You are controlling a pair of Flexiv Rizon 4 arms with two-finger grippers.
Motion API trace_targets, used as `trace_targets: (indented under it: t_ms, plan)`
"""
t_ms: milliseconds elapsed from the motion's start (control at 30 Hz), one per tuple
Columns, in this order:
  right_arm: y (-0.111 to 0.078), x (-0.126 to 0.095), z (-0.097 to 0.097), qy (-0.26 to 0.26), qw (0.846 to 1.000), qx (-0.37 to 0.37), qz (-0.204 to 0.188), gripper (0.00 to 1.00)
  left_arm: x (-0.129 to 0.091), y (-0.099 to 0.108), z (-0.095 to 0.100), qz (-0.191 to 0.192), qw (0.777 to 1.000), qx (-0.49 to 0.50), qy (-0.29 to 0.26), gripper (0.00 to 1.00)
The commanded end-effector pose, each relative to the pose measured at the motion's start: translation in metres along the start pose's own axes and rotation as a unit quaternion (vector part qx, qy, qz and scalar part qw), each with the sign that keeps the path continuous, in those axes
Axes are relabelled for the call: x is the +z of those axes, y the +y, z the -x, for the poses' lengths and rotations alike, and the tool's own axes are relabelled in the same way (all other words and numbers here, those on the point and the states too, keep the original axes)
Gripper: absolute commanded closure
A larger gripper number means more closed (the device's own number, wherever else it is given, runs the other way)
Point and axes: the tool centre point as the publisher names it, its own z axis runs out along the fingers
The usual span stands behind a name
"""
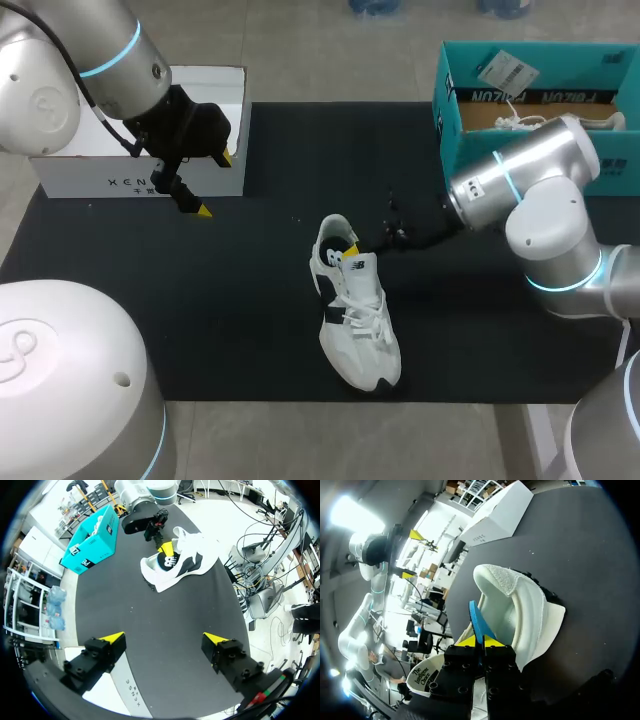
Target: Take the shoe out of the shoebox, open the shoe tongue, remove and reinsert the insole, then place the shoe into the shoebox
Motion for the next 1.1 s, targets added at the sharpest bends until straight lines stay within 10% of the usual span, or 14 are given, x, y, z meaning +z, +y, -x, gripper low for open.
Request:
trace_targets:
  t_ms: [33, 100, 133, 800, 1100]
  plan:
    - [-0.003, 0.008, 0.002, -0.001, 1.0, 0.003, 0.001, 1.0, 0.0, 0.0, 0.0, 0.002, 1.0, 0.0, 0.0, 0.0]
    - [0.002, 0.007, 0.001, -0.008, 1.0, 0.006, -0.003, 0.57, 0.0, 0.0, 0.0, 0.002, 1.0, 0.0, 0.0, 0.0]
    - [0.004, 0.006, -0.001, -0.01, 1.0, 0.007, -0.004, 0.0, 0.0, 0.0, 0.0, 0.002, 1.0, 0.0, 0.0, 0.0]
    - [0.062, -0.069, -0.055, -0.161, 0.987, -0.016, 0.021, 0.0, 0.0, 0.0, 0.0, 0.002, 1.0, 0.0, 0.0, 0.0]
    - [0.043, -0.067, -0.06, -0.255, 0.959, 0.113, -0.042, 0.0, 0.0, 0.0, 0.0, 0.002, 1.0, 0.0, 0.0, 0.0]
